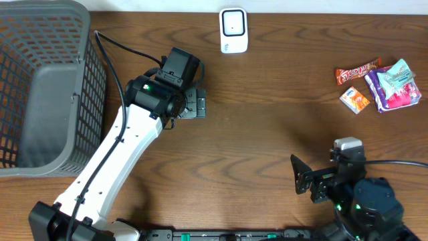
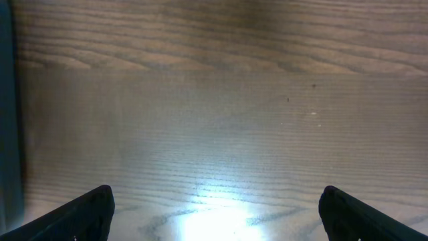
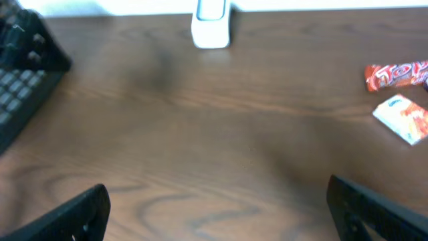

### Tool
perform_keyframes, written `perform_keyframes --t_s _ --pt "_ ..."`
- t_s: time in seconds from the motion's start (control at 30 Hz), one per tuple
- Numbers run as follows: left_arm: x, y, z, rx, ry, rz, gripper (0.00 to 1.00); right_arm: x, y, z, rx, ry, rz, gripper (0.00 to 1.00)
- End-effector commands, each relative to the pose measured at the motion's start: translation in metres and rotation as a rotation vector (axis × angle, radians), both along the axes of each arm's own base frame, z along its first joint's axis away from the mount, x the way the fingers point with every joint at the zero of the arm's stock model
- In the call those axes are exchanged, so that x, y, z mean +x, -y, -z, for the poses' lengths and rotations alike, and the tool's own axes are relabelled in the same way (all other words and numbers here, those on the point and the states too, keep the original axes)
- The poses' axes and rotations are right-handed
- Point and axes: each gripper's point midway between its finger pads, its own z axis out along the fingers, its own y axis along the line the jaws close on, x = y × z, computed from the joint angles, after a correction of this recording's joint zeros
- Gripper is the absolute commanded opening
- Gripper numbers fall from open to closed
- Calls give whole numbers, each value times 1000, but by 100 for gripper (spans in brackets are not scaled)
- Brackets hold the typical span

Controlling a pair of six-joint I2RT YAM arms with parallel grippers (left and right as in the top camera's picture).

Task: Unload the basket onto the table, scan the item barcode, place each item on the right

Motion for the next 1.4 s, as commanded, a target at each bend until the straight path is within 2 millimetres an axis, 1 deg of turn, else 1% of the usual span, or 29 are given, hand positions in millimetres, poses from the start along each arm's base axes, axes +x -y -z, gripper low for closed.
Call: perform_keyframes --t_s 0.0,0.07,0.13,0.23,0.33,0.47,0.57,0.7,0.8,0.93,1.1,1.17,1.27,1.37 --pt "0 -4 1 18 0 -12 98 7 14 31 7 35 68 99" --pt "0 -4 1 18 0 -12 98 12 17 44 34 56 88 99" --pt "0 -4 1 18 0 -12 98 15 18 52 58 84 99 99" --pt "0 -4 1 18 0 -12 98 21 28 61 89 154 143 99" --pt "0 -4 1 18 0 -12 98 24 33 64 97 204 157 99" --pt "0 -4 1 18 0 -12 98 34 37 65 112 276 170 99" --pt "0 -4 1 18 0 -12 98 45 39 62 120 354 182 99" --pt "0 -4 1 18 0 -12 98 54 39 57 116 456 167 99" --pt "0 -4 1 18 0 -12 98 58 38 58 118 507 157 99" --pt "0 -4 1 18 0 -12 98 59 40 61 110 522 160 99" --pt "0 -4 1 18 0 -12 98 60 42 62 37 537 152 99" --pt "0 -4 1 18 0 -12 98 60 43 68 14 518 151 99" --pt "0 -4 1 18 0 -12 98 60 46 88 -2 437 165 99" --pt "0 -4 1 18 0 -12 98 60 48 88 -31 441 169 99"
